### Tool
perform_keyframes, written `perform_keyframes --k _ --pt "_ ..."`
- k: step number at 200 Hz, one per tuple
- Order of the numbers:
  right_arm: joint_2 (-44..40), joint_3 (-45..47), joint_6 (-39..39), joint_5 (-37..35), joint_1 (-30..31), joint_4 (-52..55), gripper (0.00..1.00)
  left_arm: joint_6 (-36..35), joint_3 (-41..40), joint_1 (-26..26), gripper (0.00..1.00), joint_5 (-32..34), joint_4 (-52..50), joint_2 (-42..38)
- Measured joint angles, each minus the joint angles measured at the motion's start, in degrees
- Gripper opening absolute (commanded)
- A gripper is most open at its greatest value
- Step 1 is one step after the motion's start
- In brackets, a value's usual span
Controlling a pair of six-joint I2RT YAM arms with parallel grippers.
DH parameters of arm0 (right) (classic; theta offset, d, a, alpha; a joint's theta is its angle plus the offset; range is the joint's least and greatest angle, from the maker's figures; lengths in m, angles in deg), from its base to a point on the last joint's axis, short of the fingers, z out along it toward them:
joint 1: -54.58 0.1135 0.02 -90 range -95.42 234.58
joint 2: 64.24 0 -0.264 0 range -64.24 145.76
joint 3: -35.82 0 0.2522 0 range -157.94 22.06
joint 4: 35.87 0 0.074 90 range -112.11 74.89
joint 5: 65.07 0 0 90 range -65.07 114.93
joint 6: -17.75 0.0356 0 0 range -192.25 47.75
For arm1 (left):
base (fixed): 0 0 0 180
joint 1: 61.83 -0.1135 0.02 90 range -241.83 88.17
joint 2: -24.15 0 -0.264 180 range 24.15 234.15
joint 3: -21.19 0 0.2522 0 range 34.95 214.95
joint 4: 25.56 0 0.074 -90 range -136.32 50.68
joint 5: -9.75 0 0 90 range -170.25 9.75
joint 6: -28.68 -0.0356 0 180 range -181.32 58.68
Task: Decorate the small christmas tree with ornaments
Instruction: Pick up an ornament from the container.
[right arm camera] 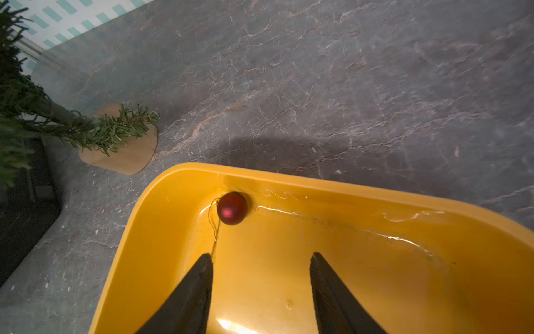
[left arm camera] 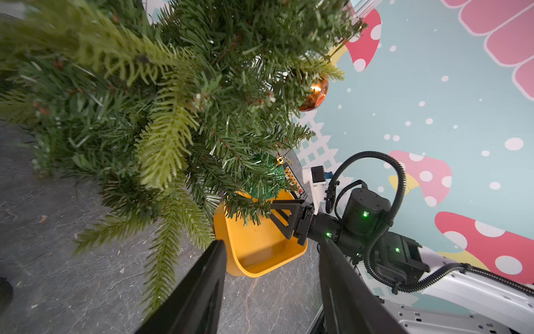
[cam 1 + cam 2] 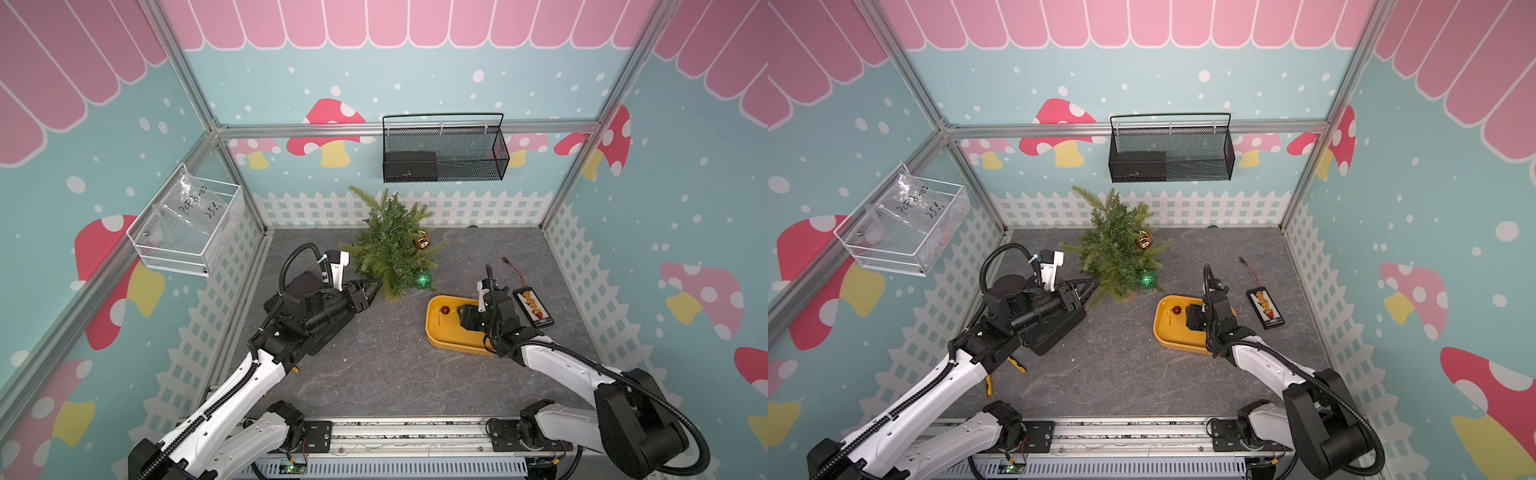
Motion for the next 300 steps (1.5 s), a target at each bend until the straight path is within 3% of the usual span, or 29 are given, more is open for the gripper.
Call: perform_keyframes --k 58,111,182,300 --pt "10.21 0.0 4.17 3.56 0.35 -12.5 0.58 0.0 -0.13 0.92 0.54 1.33 -0.61 0.0" --pt "16.33 -0.7 5.88 5.07 1.03 -17.27 0.53 -0.44 -0.2 0.92 0.54 2.01 -1.46 -0.02" --pt "20.41 -2.38 7.1 6.14 1.44 -20.9 0.51 -0.83 -0.2 0.92 0.54 2.82 -1.6 -0.31" --pt "23.54 -2.38 7.72 4.63 1.77 -22.53 0.3 -1.07 -0.2 0.92 0.54 3.45 -2.08 -0.94"
